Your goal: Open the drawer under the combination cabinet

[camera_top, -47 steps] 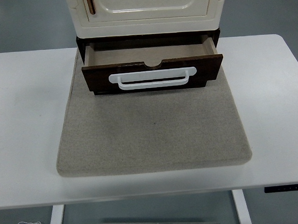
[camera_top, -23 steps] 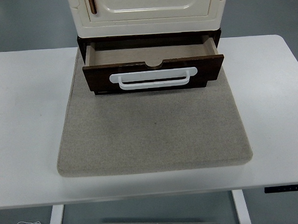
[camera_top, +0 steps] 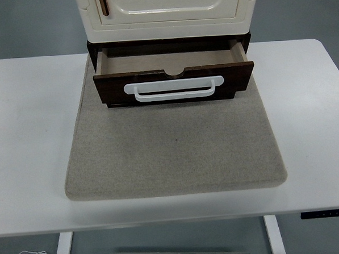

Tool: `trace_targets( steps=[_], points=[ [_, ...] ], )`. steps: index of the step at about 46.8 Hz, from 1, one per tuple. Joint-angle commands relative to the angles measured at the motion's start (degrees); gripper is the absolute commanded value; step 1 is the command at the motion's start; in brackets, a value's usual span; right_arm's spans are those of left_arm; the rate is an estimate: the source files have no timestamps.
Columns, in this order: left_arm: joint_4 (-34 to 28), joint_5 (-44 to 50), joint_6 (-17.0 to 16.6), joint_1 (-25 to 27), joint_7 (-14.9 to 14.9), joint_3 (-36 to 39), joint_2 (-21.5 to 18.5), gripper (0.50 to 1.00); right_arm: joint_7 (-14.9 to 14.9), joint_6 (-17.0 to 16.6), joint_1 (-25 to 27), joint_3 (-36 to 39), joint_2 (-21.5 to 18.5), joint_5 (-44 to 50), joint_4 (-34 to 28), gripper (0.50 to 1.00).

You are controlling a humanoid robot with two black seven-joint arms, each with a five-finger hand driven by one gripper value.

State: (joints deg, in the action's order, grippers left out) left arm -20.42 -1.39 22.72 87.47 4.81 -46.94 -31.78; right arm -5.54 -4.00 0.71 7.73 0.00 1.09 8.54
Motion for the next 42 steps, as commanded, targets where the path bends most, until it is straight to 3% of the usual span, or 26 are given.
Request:
trace_targets(
  steps=[1,17,34,42],
  points=[
    [0.1,3.2,-0.7,-4.2,0.1,0.1,0.8,1.0,0.0,-0.5,0.2,-0.1,0.0,0.1,0.3,0.928],
    [4.5,15.2,-0.8,-17.7,0.1,-0.1,6.5,1.0,0.0,-0.4,0.2,-0.2,0.0,0.1,0.2,0.928],
    [7.6,24.8,-0.7,-25.9,-0.9,-0.3,16.0,1.0,0.0,-0.7,0.3,0.0,0.0,0.1,0.3,0.928],
    [7.5,30.3,-0.5,-28.4,-1.6,-1.0,18.4,1.0,0.0,-0.7,0.4,0.0,0.0,0.1,0.3,0.926]
  ],
)
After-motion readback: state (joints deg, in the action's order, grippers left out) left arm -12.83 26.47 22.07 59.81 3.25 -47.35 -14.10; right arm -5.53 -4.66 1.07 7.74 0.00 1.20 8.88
